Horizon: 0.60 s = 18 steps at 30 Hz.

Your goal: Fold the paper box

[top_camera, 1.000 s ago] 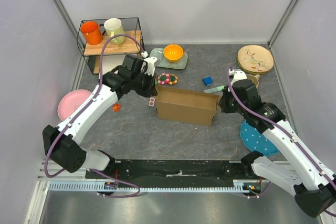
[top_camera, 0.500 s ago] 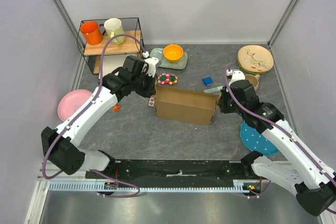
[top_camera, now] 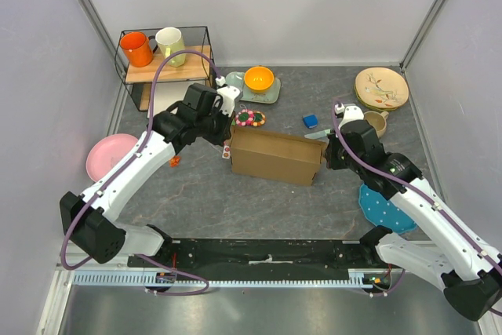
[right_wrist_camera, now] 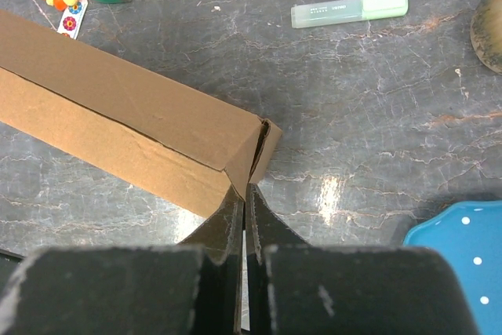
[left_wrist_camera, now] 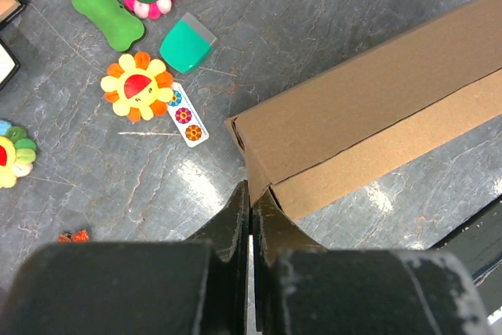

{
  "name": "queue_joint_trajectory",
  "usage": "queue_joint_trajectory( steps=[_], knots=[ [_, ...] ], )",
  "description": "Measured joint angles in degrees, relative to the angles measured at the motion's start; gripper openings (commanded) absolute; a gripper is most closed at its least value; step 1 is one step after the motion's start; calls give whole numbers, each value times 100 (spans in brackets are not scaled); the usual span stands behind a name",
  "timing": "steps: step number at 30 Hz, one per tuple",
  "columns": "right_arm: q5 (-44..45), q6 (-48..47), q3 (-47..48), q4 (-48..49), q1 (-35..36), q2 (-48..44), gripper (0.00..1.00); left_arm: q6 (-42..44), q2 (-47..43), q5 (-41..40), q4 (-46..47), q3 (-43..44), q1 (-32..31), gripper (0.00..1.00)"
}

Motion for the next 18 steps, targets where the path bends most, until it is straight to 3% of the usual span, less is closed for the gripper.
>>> queue_joint_trajectory(
  steps=[9,18],
  knots=[
    [125,28,0,-7,63,7,0,-9,-2,83,66,0,0,2],
    [380,74,0,-39,122,17,0,-590,-4,457,107,2,-9,2]
  ],
)
